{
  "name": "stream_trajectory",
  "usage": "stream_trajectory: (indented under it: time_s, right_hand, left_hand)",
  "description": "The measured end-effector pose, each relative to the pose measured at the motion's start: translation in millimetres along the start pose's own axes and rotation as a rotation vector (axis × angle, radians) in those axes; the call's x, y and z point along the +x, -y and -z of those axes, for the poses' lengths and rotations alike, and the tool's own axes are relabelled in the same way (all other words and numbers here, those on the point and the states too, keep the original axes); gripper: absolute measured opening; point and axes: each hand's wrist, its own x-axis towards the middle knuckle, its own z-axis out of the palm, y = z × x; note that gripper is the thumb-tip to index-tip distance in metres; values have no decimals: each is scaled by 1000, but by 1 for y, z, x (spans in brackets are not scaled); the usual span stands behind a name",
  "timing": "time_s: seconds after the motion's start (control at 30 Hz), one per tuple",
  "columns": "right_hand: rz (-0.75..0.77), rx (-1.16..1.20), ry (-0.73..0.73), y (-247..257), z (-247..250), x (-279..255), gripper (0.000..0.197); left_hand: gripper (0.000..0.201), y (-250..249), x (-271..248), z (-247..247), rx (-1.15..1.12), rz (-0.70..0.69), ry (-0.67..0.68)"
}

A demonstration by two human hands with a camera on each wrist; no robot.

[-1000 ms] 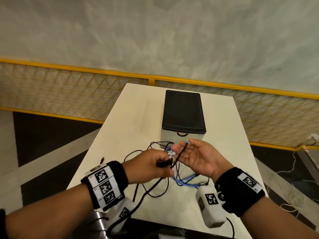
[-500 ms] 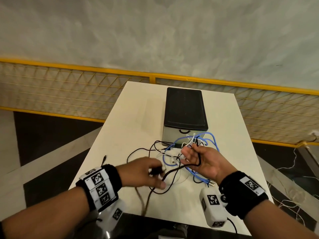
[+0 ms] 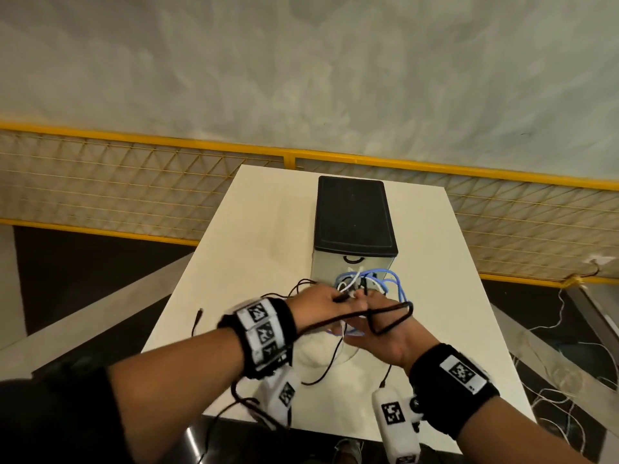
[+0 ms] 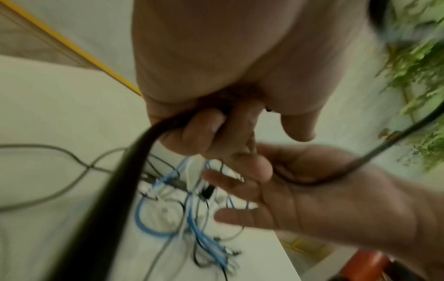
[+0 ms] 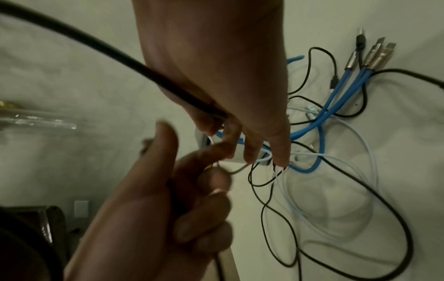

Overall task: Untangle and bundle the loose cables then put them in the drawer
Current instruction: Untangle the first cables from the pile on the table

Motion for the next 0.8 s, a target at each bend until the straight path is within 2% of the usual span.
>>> stream_trajectory:
  time_s: [0.07,0.13,0.17,0.27,0.33,0.4,0.43,0.53,0.67,0.8]
  right_hand:
    - [13,-12,30,-2,-8,-3,14]
    - [30,-73,26,-1,-6,-3,11]
    - [29,-117,14,-2,-6,-3,11]
    - [22,-152,5,-8,-5,3,22]
    - [-15,-172,10,-7,-8,3,22]
    - [-44,-82,17,0,-7,4,15]
    - [-46,-37,-5,6,-6,5,12]
    - [-66,-40,-42,23,-1,4,17]
    - [-89,-20,-111,26,-7,11,20]
    - [-95,26,-132,21,-15,15,22]
  left_hand:
    - [32,1,4,-16,-63,16,96]
    - [15,4,5,-19,-164,-49,115]
    - [13,7,5,-20,-204,-87,97]
    - [22,14,8,-23,-267,-118,8]
    - [19,17,6,-24,-276,-146,-31]
    - [11,20,1,-23,-214,-156,-4]
    - [17,22,-1,-22,-154,-172,24]
    - [30,34,-12,-11,-56,-151,54]
    - [26,45,-30,11,55,-174,85]
    - [27,47,-49,19,268,-215,160]
